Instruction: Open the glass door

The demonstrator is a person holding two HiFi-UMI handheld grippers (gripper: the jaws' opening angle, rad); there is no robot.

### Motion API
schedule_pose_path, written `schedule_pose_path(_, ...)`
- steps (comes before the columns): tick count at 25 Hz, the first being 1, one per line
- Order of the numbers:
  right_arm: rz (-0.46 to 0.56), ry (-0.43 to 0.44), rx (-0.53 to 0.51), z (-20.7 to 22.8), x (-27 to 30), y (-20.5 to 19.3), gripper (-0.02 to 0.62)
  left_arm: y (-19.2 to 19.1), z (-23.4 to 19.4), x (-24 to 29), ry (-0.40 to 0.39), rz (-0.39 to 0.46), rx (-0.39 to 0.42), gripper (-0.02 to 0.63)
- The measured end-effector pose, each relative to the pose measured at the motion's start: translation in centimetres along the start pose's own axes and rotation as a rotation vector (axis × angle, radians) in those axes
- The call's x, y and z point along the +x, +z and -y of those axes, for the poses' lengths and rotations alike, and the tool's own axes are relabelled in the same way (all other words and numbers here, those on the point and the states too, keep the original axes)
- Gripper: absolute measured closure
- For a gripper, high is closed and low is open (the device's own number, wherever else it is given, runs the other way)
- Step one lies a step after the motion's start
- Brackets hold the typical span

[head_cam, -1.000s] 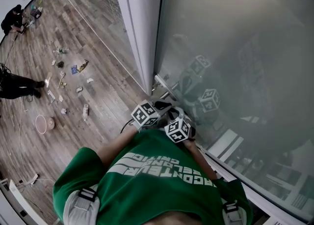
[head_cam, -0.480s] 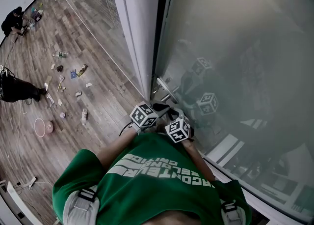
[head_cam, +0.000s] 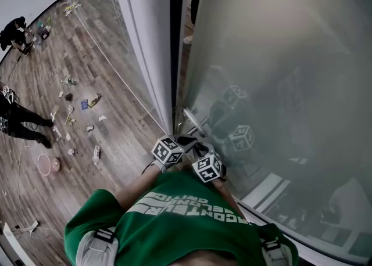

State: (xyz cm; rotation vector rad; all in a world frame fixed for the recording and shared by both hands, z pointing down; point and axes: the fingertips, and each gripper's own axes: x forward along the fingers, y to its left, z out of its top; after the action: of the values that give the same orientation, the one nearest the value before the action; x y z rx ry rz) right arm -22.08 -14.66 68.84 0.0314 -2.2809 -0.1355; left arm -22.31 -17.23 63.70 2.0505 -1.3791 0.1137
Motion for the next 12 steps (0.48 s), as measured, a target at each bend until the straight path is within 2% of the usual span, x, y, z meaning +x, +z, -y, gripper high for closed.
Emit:
schedule_pose_path(7, 0.003, 0.03, 0.061, 4.5, -4.3, 2.4, 0.541, 5.4, 1.4, 2.0, 0.05, 0.02, -0.026, 0.592)
schedule_pose_path(12, 0.001, 0.023, 0.08, 5.4, -3.7, 1.6, 0.541, 5.5, 1.1, 4.2, 0.079, 0.028, 0.025, 0.594)
